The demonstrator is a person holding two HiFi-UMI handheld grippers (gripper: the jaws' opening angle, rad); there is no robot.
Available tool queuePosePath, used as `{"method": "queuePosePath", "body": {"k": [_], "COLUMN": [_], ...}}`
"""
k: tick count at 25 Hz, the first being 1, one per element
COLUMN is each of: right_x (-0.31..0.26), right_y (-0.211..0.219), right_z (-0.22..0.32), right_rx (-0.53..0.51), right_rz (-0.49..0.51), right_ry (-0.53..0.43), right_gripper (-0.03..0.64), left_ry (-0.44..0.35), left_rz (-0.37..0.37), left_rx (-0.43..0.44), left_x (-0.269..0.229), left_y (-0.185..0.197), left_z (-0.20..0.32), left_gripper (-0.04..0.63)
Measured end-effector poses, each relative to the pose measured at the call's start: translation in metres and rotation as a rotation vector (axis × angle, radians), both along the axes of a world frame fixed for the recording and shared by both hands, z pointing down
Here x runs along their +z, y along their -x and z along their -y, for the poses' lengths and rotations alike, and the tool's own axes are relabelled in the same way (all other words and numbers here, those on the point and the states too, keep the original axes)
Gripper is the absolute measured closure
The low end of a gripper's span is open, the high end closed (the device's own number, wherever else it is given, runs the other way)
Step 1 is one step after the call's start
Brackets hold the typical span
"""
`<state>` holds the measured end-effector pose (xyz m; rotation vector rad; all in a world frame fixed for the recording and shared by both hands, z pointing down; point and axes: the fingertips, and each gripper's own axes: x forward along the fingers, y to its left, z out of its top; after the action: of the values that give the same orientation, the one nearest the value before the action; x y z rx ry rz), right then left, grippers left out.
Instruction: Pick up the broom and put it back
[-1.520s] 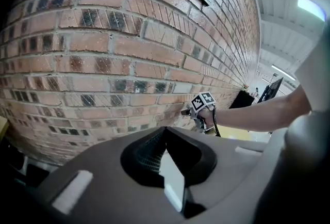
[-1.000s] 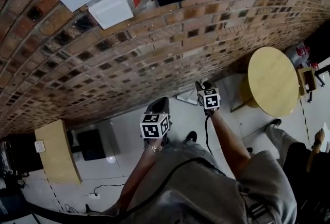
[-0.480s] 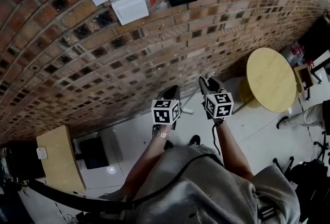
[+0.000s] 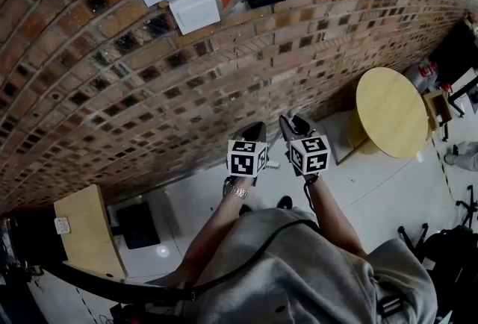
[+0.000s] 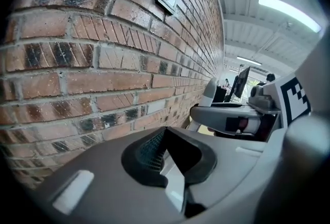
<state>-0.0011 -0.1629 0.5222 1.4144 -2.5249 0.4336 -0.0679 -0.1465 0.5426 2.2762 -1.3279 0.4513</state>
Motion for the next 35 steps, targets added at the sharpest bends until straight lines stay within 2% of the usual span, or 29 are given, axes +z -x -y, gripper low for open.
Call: {"method": "queuePosePath", "body": {"k": [3, 16, 27, 35], "right_x": [0.001, 0.023, 0.104, 0.188], "right_y": [0.004, -0.01, -0.034, -0.038], "right_z": [-0.002, 0.008, 0.049, 0.081], "right_rx": [-0.011, 0.015, 0.014, -0.041], "right_rz": [-0.018, -0.062, -0.069, -0.145], "right_ry": [-0.001, 0.04, 0.214, 0.332], "right_gripper": [0.518, 0.517, 0.517, 0.517], "left_ry": [0.003, -0.003, 0.026, 0.078], "left_rz": [-0.051, -0.062, -0.05, -0.053], "left_rx": [0.008, 0.013, -0.062, -0.146], "left_x": [-0.002, -0.002, 0.012, 0.032], "left_y": [-0.002, -0.006, 0.013, 0.031], "left_z": [-0.003, -0.006, -0.011, -0.022], "left_gripper": [0.6, 0.6, 0.6, 0.6]}}
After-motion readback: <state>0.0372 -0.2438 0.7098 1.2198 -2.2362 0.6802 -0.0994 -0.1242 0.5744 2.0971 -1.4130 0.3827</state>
